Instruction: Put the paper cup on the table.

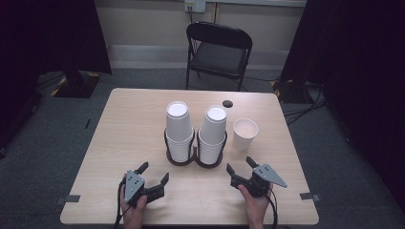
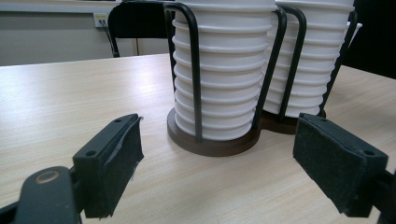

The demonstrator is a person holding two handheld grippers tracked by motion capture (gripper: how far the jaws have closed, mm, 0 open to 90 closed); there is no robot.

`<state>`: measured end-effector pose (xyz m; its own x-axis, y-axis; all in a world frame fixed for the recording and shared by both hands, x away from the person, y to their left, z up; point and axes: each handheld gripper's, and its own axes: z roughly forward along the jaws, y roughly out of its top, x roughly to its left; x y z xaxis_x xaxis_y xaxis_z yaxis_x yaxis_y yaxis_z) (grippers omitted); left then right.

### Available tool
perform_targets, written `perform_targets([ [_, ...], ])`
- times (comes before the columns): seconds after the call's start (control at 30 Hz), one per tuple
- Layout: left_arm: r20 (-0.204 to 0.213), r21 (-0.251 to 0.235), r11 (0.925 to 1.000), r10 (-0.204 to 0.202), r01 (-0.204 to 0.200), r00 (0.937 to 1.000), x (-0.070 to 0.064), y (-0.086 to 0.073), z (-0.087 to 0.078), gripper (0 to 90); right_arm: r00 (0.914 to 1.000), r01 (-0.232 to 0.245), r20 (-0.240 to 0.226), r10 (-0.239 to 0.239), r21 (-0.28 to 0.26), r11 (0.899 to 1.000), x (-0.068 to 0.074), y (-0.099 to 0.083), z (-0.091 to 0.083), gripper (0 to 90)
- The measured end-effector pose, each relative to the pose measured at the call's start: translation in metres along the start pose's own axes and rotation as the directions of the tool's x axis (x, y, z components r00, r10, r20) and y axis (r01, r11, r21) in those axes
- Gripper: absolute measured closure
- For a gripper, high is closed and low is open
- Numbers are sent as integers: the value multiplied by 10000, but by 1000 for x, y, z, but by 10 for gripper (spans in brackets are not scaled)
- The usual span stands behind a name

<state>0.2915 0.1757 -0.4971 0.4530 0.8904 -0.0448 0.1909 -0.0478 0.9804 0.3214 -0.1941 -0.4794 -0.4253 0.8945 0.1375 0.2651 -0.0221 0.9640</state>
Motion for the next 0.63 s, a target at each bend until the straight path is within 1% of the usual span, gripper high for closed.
perform_targets([
  [0.07, -18, 33, 10000, -23, 23, 10000, 0, 0, 0, 154, 9998, -32, -216, 29, -124, 9999, 4, -3, -2, 161],
  [0.13, -31, 57, 9998, -175, 175, 9998, 2, 0, 1, 156, 9988, -9, -496, -1, -213, 9998, 7, -5, -3, 152],
  [0.17, -48, 61, 9995, -302, 302, 9995, 2, 0, 1, 156, 9986, 38, -526, -48, -196, 9998, 10, -7, -3, 152],
  [0.23, -93, 3, 9994, -340, 340, 9994, 2, 0, 0, 156, 9979, 89, -636, -104, -241, 9997, 14, -10, -3, 152],
  [0.27, -89, -7, 9995, -326, 326, 9994, 2, 0, 0, 156, 9971, 122, -747, -148, -348, 9993, 16, -11, -4, 152],
  [0.33, -94, 6, 9997, -243, 243, 9997, 2, 0, 0, 156, 9969, 149, -765, -181, -419, 9990, 18, -14, -3, 148],
  [0.37, -86, 17, 9998, -177, 177, 9998, 2, 0, 0, 156, 9967, 226, -771, -253, -362, 9991, 20, -15, -1, 141],
  [0.47, -53, 40, 9996, -296, 296, 9995, 2, 0, 1, 156, 9961, 493, -732, -501, -125, 9987, 22, -19, 4, 138],
  [0.5, -59, 72, 9995, -304, 305, 9995, 2, 0, 1, 156, 9958, 590, -693, -603, -215, 9980, 23, -19, 4, 137],
  [0.57, -28, -14, 9993, -385, 385, 9993, 3, 0, 0, 156, 9954, 670, -677, -682, -203, 9975, 24, -19, 5, 136],
  [0.63, -41, -14, 9994, -346, 346, 9994, 3, 0, 0, 156, 9950, 670, -725, -683, -207, 9975, 24, -19, 5, 134],
])
